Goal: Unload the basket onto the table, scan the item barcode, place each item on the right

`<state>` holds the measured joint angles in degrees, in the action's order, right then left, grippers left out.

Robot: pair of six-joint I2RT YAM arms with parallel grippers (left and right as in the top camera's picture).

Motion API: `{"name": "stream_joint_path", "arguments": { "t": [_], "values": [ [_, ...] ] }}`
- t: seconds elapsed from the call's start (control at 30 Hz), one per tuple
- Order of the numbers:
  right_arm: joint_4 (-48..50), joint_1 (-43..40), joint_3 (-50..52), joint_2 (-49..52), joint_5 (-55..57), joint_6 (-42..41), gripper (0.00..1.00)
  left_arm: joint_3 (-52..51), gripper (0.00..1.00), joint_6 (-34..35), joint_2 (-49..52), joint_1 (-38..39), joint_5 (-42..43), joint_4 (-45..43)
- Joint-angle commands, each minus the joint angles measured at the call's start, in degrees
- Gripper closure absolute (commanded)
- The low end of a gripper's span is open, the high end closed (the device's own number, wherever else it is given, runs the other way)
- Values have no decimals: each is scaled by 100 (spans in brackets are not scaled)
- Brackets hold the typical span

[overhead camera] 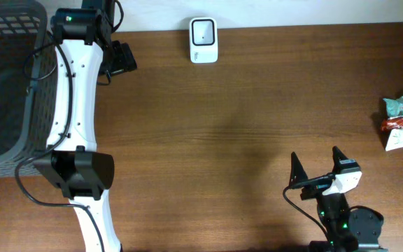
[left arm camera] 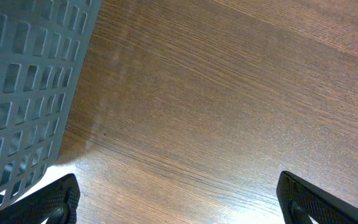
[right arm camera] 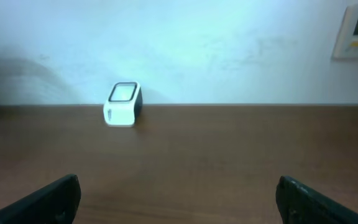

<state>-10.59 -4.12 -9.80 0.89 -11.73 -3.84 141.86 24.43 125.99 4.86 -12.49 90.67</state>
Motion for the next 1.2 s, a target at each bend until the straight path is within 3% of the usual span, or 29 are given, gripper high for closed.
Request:
{"name": "stream_joint_path", "arguments": {
  "t": [0.0, 0.27, 0.4, 0.57, 0.77, 0.97, 1.17],
  "values": [
    [546, -90, 297, -70, 105, 42, 1, 35, 1, -50, -57, 11, -63, 7],
    [1921, -76, 949, -70, 398, 39, 1, 35, 1, -50, -57, 11, -63, 7],
    [1768, -79, 949, -70, 492, 39, 1, 35, 1, -50, -57, 11, -63, 7],
    [577, -79, 949, -70, 1272, -621, 1, 35, 1, -50, -57, 11, -63, 7],
    [586, -76, 949, -70, 1241, -387, 1, 35, 1, -50, -57, 11, -63, 7],
    [584, 48, 949, -70, 1117, 922, 1, 35, 1, -50, -57, 22, -63, 7],
    [608, 105, 949, -70, 857, 964, 1, 35, 1, -50, -57, 24, -63, 9]
  ]
}}
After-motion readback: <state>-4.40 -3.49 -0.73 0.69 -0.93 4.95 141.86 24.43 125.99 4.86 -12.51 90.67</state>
